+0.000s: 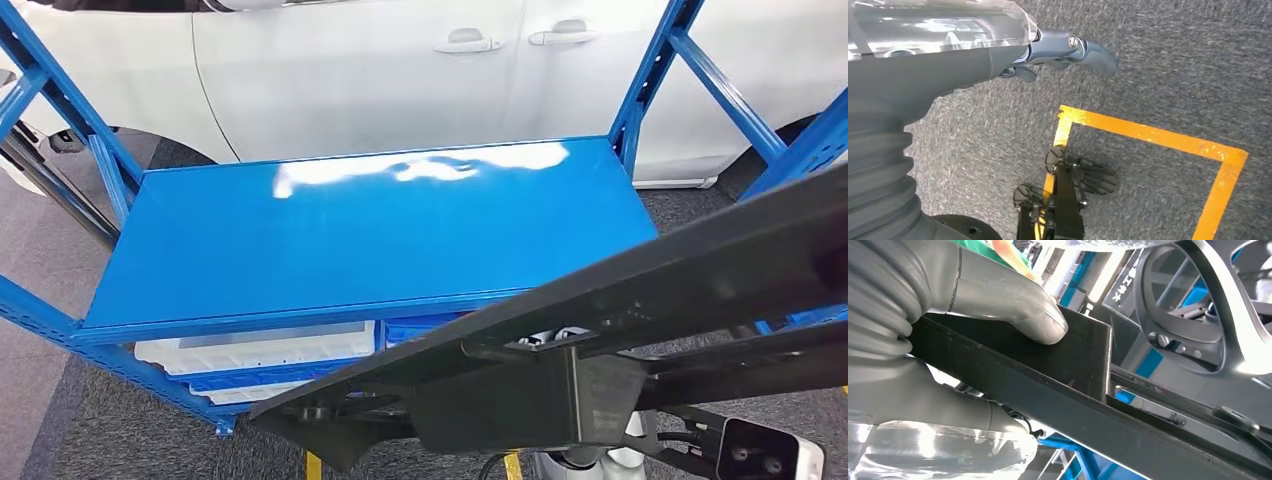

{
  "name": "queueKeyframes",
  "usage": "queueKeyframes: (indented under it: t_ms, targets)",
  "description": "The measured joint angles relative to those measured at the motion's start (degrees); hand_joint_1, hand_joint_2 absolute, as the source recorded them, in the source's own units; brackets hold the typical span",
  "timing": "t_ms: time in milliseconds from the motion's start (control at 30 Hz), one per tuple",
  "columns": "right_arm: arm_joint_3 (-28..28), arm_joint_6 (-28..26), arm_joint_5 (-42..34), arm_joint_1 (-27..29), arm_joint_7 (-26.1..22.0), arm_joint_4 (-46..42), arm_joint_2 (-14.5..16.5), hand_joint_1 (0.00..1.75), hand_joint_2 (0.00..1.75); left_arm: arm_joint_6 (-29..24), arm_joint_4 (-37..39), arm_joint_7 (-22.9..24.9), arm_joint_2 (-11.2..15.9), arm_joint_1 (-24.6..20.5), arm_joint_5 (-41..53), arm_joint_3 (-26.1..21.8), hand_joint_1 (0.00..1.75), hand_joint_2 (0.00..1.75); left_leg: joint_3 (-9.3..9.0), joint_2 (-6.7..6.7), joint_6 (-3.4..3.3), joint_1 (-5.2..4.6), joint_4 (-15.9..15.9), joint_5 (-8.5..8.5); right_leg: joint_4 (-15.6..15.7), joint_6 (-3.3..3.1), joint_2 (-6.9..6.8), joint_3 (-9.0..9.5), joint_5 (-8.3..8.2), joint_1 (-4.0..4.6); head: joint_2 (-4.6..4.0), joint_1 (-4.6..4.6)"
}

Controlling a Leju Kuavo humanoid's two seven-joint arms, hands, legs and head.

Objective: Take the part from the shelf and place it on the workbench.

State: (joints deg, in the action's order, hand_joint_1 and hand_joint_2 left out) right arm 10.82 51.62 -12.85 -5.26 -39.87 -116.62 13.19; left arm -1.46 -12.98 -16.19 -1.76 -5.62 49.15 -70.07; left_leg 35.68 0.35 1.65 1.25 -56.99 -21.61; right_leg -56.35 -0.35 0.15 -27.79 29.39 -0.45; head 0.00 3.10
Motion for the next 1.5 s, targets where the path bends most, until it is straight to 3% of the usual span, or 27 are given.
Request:
queueKeyframes:
  t_ms: [67,167,200,233,267,333,400,500,567,667,700,733,767,833,867,933,1033,1100,1167,1200,1233,1267,1333,1400,1433,1500]
  targets:
    - [-0.6,0.9,-0.3,0.2,0.0,0.0,0.1,1.75,1.75,-0.2,0.0,0.3,0.0,0.1,-0.1,0.0,0.0,1.75,1.27,-0.03,0.37,0.14,-2.9,-2.36,0.3,-1.09,-0.12,-0.39,-0.78,0.04,0.0,0.0]
    - [-1.3,1.7,-0.5,0.7,0.0,0.1,0.2,1.75,1.75,-0.5,0.0,0.7,-0.1,0.2,-0.2,0.0,0.0,1.75,5.52,-0.06,0.39,0.09,-14.3,-8.88,0.2,-2.03,-0.29,-1.36,-1.5,0.74,0.0,0.0]
    - [-1.5,1.9,-0.5,0.8,0.0,0.2,0.2,1.75,1.75,-0.6,0.0,0.9,-0.1,0.3,-0.3,0.0,0.0,1.75,6.16,-0.06,0.3,0.01,-16.7,-9.66,0.1,-2.18,-0.32,-1.63,-1.64,1.04,0.0,0.0]
    - [-1.7,2.0,-0.5,0.9,0.0,0.3,0.2,1.75,1.75,-0.7,0.0,1.1,-0.1,0.3,-0.3,0.0,0.0,1.75,5.7,-0.07,0.09,-0.11,-17.0,-9.32,0.0,-2.26,-0.31,-1.82,-1.73,1.34,0.0,0.0]
    - [-1.8,2.1,-0.5,1.0,0.1,0.5,0.2,1.75,1.75,-0.7,0.0,1.3,-0.1,0.4,-0.3,0.0,0.0,1.75,4.06,-0.08,-0.28,-0.29,-14.8,-8.02,-0.1,-2.32,-0.29,-1.93,-1.76,1.63,0.0,0.0]
    - [-2.0,2.2,-0.4,1.0,0.1,0.8,0.2,1.75,1.75,-0.7,0.0,1.6,-0.1,0.3,-0.1,0.0,0.0,1.75,-1.03,-0.09,-1.4,-0.75,-6.7,-5.27,-0.4,-2.36,-0.3,-2.03,-1.7,2.07,0.0,-0.01]
    - [-2.2,2.4,-0.5,1.0,0.1,1.0,0.2,1.75,1.75,-0.7,0.0,1.8,-0.1,0.3,0.1,0.0,0.0,1.75,-3.97,-0.01,-2.06,-1.19,-1.4,-4.29,-0.6,-2.17,-0.36,-2.23,-1.69,2.18,0.0,-0.01]
    - [-2.5,2.9,-0.5,1.1,0.1,1.3,0.2,1.75,1.75,-0.6,0.0,2.0,-0.3,0.3,0.1,0.0,0.0,1.75,-4.26,0.08,-2.23,-1.16,0.1,-4.05,-0.7,-1.48,-0.35,-2.44,-1.74,2.09,0.0,0.0]
    - [-2.7,3.1,-0.4,1.1,0.1,1.3,0.2,1.75,1.75,-0.7,0.0,2.1,-0.6,0.2,0.0,0.0,0.0,1.75,-4.43,0.15,-2.44,-0.62,0.9,-3.58,-2.9,-0.58,-0.2,-3.44,-0.21,1.94,0.0,-0.01]
    - [-3.1,3.1,0.0,1.2,0.0,1.3,0.2,1.75,1.75,-0.6,0.0,2.1,-1.0,0.1,0.0,0.0,0.0,1.75,-4.19,0.21,-2.45,-0.15,1.2,-3.23,-13.7,1.01,-0.11,-8.84,5.01,0.69,0.0,-0.02]
    - [-3.2,3.0,0.1,1.3,0.0,1.4,0.2,1.75,1.75,-0.5,0.0,2.1,-1.1,0.1,0.0,0.0,0.0,1.75,-4.09,0.22,-2.3,0.05,1.2,-3.19,-16.7,1.5,-0.13,-10.47,5.82,0.17,0.0,-0.02]
    - [-3.2,3.0,0.2,1.3,0.0,1.4,0.2,1.75,1.75,-0.4,0.0,2.1,-1.3,0.2,0.0,0.0,0.0,1.75,-4.03,0.21,-2.08,0.32,1.1,-3.16,-17.9,2.01,-0.15,-11.18,5.49,-0.32,0.0,-0.02]
    - [-3.2,3.0,0.3,1.3,0.0,1.5,0.2,1.75,1.75,-0.4,0.0,2.1,-1.4,0.2,0.1,0.0,0.0,1.75,-4.01,0.19,-1.79,0.65,1.0,-3.19,-16.6,2.52,-0.17,-10.68,4.0,-0.78,0.0,-0.02]
    - [-3.3,2.9,0.4,1.2,0.0,1.5,0.2,1.75,1.75,-0.3,0.0,2.0,-1.6,0.1,0.1,0.0,0.0,1.75,-4.0,0.06,-0.91,1.32,0.6,-3.44,-8.6,3.57,-0.19,-6.93,-0.39,-1.69,0.0,-0.02]
    - [-3.3,2.8,0.4,1.2,0.0,1.5,0.2,1.75,1.75,-0.3,0.0,1.9,-1.6,0.1,0.1,0.0,0.0,1.75,-3.9,-0.04,-0.34,1.43,0.3,-3.59,-4.8,3.69,-0.02,-5.25,-1.8,-1.86,0.0,-0.02]
    - [-3.3,2.7,0.3,1.1,0.0,1.5,0.3,1.75,1.75,-0.5,0.0,1.8,-1.5,0.0,0.1,0.0,0.0,1.75,-3.65,-0.18,0.78,1.37,0.1,-3.63,-1.6,3.0,0.38,-4.08,-2.45,-1.77,0.0,-0.02]
    - [-3.3,2.7,0.2,1.1,0.0,1.5,0.4,1.75,1.75,-0.7,0.0,1.7,-1.6,0.0,0.1,0.0,0.0,1.75,-3.54,-0.18,2.09,1.69,0.1,-3.7,-1.7,0.94,0.53,-4.55,-2.69,-1.38,0.0,-0.01]
    - [-3.3,2.6,0.3,1.1,0.0,1.5,0.5,1.75,1.75,-0.7,0.0,1.7,-1.6,0.0,0.1,0.0,0.0,1.75,-1.78,-0.14,2.05,1.75,-3.9,-6.37,-1.5,-0.23,0.36,-4.54,-2.95,-1.1,0.0,-0.01]
    - [-3.3,2.5,0.5,1.1,0.0,1.5,0.6,1.75,1.75,-0.8,0.0,1.7,-1.6,0.0,0.3,0.0,0.0,1.75,1.95,-0.14,1.52,1.33,-12.2,-10.52,-1.5,-1.01,0.22,-4.65,-3.03,-0.4,0.0,0.0]
    - [-3.3,2.5,0.5,1.1,0.1,1.5,0.6,1.75,1.75,-0.9,0.0,1.6,-1.6,0.1,0.4,0.0,0.0,1.75,3.59,-0.14,1.26,1.04,-15.8,-11.78,-1.5,-1.26,0.19,-4.7,-3.04,0.05,0.0,0.0]
    - [-3.3,2.4,0.6,1.1,0.1,1.5,0.6,1.75,1.75,-1.1,0.0,1.5,-1.6,0.1,0.4,0.0,0.0,1.75,4.35,-0.15,0.87,0.65,-17.5,-11.94,-1.5,-1.46,0.2,-4.71,-3.06,0.48,0.0,0.0]
    - [-3.3,2.3,0.6,1.1,0.1,1.5,0.6,1.75,1.75,-1.3,0.0,1.5,-1.6,0.1,0.5,0.0,0.0,1.75,3.97,-0.15,0.33,0.23,-16.8,-10.98,-1.5,-1.63,0.23,-4.66,-3.05,0.92,0.0,0.0]
    - [-3.3,2.1,0.5,1.1,0.1,1.5,0.6,1.75,1.75,-1.7,0.0,1.5,-1.5,0.1,0.6,0.0,0.0,1.75,0.36,-0.21,-1.36,-0.83,-9.6,-7.19,-1.5,-1.88,0.29,-4.4,-2.99,1.62,0.0,-0.01]
    - [-3.3,2.0,0.3,1.1,0.1,1.5,0.6,1.75,1.75,-2.0,0.0,1.8,-1.5,0.0,0.6,0.0,0.0,1.75,-2.99,-0.14,-2.83,-1.62,-2.9,-5.01,-1.6,-1.9,0.26,-4.36,-2.93,2.09,0.0,-0.01]
    - [-3.2,2.0,0.3,1.1,0.1,1.5,0.6,1.75,1.75,-2.2,0.0,1.8,-1.4,0.0,0.5,0.0,0.0,1.75,-3.63,-0.09,-3.2,-1.85,-1.5,-4.83,-1.6,-1.8,0.22,-4.44,-2.94,2.1,0.0,-0.01]
    - [-3.2,1.9,0.2,1.0,0.1,1.5,0.6,1.75,1.75,-2.3,0.0,1.9,-1.5,0.1,0.4,0.0,0.0,1.75,-3.83,-0.06,-3.28,-1.8,-0.8,-4.63,-1.7,-1.44,0.16,-4.58,-3.01,2.11,0.0,0.0]
